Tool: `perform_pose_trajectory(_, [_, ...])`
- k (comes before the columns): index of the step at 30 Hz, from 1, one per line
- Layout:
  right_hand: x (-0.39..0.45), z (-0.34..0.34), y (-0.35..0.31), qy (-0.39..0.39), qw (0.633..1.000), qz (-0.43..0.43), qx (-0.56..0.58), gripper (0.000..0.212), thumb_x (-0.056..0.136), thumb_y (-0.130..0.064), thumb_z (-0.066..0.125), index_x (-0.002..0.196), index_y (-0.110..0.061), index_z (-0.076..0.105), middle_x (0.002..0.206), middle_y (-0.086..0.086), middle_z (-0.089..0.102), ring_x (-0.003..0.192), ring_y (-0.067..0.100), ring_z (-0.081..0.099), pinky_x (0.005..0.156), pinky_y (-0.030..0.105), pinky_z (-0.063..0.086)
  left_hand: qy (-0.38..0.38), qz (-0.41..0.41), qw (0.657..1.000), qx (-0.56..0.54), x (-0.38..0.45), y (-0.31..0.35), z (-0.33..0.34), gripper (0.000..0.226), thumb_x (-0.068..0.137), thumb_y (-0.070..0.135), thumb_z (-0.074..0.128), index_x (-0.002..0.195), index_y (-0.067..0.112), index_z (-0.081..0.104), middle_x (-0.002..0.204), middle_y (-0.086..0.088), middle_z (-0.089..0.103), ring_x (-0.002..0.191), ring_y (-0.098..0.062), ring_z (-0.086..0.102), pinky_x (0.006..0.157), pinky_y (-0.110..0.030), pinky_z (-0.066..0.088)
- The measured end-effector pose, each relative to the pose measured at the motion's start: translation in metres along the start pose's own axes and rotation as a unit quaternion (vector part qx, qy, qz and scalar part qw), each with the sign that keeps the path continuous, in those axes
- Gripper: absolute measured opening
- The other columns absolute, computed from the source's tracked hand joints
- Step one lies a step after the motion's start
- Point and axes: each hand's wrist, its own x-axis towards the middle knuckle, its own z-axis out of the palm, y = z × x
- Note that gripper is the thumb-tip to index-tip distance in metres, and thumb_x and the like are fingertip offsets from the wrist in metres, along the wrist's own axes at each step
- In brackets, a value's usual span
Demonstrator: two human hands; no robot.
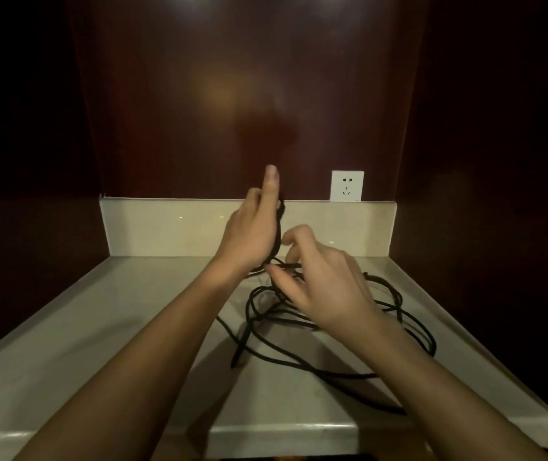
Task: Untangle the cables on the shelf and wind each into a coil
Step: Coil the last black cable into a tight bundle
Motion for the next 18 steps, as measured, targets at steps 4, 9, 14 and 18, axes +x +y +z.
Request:
perform_pose_trajectory(4, [0.012,-0.020,0.007,-0.049,0.998,-0.036,0.011,0.053,0.089,-0.034,0.070,0.130,-0.020,0.040,0.119,-0.002,0.043,0.064,0.017,0.055,0.060,0.040,0.053,-0.189,-0.039,0.981,0.025,-0.010,0.013,-0.014,0.087,0.085,0.086,0.003,0.066,0.035,0.072,0.065,0.005,0.070,0.074,-0.014,0.065,0.082,-0.037,0.049])
perform_pose_trajectory(9, [0.017,-0.036,0.014,-0.106,0.989,-0.051,0.093,0.058,0.080,-0.042,0.077,0.125,-0.026,0.044,0.118,-0.030,0.036,0.072,-0.002,0.051,0.064,0.020,0.045,-0.325,-0.065,0.943,-0.002,-0.008,0.009,-0.026,0.100,0.082,0.084,0.006,0.144,0.017,0.047,0.115,-0.009,0.072,0.102,-0.011,0.067,0.099,-0.035,0.051])
perform_pose_trajectory(14, [0.023,-0.035,0.016,-0.165,0.978,-0.033,0.124,0.048,0.080,-0.038,0.080,0.115,-0.017,0.054,0.091,-0.045,0.045,0.078,-0.013,0.049,0.064,0.011,0.037,-0.447,-0.127,0.885,-0.032,-0.010,0.002,-0.033,0.120,0.060,0.093,0.006,0.078,-0.008,0.067,0.066,-0.016,0.062,0.053,-0.021,0.059,0.051,-0.021,0.049])
perform_pose_trajectory(18, [0.027,-0.033,0.019,-0.229,0.968,-0.073,0.075,0.065,0.072,-0.061,0.072,0.120,-0.021,0.054,0.109,-0.014,0.048,0.090,0.004,0.055,0.076,0.019,0.046,-0.435,-0.169,0.881,-0.082,-0.009,-0.004,-0.033,0.100,0.063,0.093,0.006,0.052,0.008,0.058,0.055,-0.008,0.054,0.043,-0.015,0.052,0.044,-0.020,0.044])
